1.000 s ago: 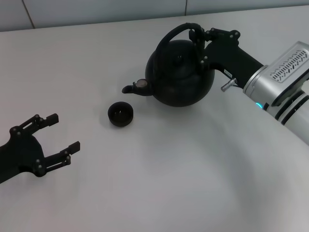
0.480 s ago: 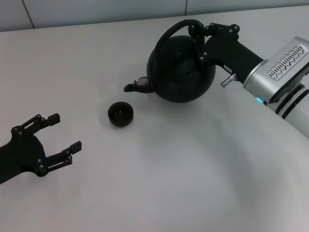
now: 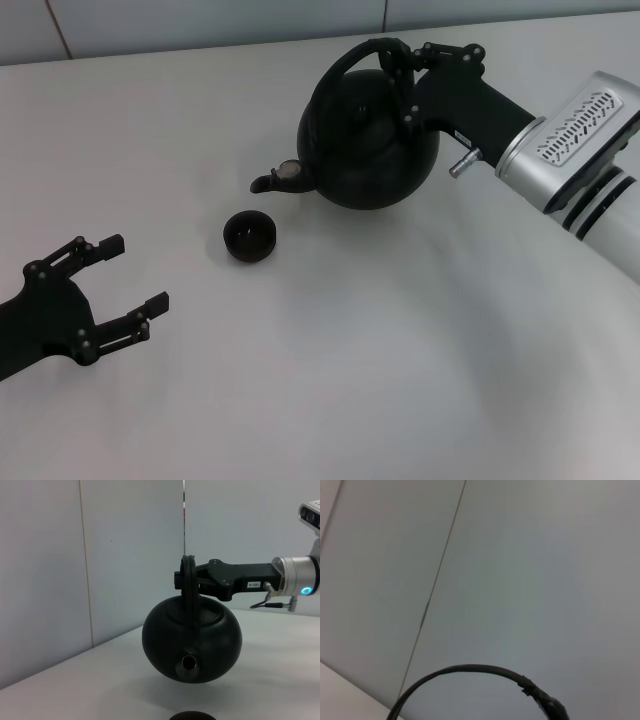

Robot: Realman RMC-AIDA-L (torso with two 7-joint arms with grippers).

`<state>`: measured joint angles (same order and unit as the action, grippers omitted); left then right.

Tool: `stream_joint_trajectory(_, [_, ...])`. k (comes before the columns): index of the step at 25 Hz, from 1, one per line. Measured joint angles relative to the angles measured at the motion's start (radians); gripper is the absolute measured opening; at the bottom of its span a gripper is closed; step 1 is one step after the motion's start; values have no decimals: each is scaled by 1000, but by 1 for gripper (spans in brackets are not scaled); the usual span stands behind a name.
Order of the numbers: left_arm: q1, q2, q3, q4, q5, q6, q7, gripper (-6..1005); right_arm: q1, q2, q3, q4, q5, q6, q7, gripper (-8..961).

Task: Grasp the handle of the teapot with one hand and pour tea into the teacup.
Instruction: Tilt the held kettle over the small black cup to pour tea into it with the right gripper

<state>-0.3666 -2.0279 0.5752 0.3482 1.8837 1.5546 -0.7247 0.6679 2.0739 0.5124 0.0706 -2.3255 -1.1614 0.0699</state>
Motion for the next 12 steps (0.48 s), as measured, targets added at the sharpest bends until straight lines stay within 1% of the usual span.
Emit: stream_joint_trajectory(12, [0,0,0,0,0,1,1,860,7,0,-14,-8,0,2,-41,109])
